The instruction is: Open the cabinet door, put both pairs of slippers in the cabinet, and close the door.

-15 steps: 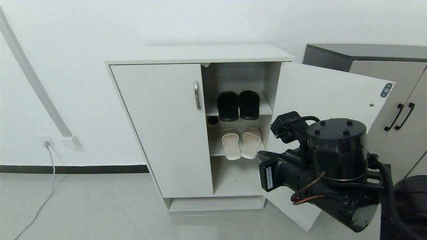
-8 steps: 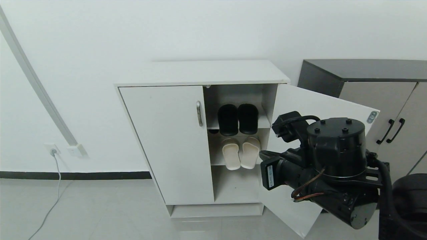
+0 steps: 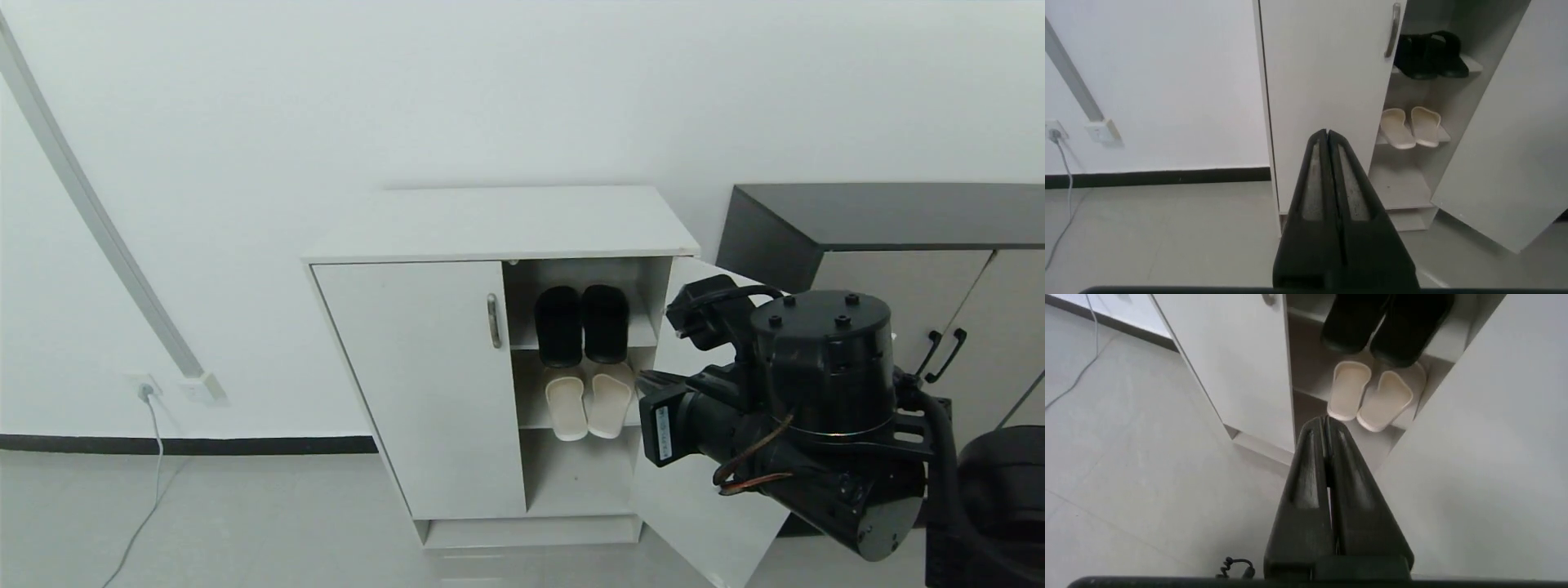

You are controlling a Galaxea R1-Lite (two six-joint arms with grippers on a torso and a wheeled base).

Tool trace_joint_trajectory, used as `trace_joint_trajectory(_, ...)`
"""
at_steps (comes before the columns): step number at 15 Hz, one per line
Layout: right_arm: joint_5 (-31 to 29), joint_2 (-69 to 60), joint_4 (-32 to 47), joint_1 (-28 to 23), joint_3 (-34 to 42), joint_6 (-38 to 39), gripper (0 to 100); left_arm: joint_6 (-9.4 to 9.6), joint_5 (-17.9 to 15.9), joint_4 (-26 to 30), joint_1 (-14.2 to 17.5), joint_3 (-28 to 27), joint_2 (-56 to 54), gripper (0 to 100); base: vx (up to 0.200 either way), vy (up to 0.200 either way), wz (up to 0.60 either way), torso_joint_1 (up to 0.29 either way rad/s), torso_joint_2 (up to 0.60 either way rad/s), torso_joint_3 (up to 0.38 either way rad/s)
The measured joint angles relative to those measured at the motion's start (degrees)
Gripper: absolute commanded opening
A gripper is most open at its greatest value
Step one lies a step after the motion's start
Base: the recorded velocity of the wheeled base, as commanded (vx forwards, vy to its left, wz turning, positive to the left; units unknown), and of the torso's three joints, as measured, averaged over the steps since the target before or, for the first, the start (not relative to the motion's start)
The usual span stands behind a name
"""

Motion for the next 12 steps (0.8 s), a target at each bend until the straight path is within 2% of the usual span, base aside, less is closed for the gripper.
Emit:
trace_joint_trajectory(10,0.00,0.00,-0.21,0.00,1.40,-1.37,0,0.00,0.00,0.00,0.00,0.00,0.00,0,0.000,0.000,0.00,0.240,-0.56,-0.322)
trace_joint_trajectory(12,0.05,0.00,-0.79,0.00,1.51,-1.48,0,0.00,0.00,-0.05,0.00,0.00,0.00,0,0.000,0.000,0.00,0.132,-0.28,-0.149)
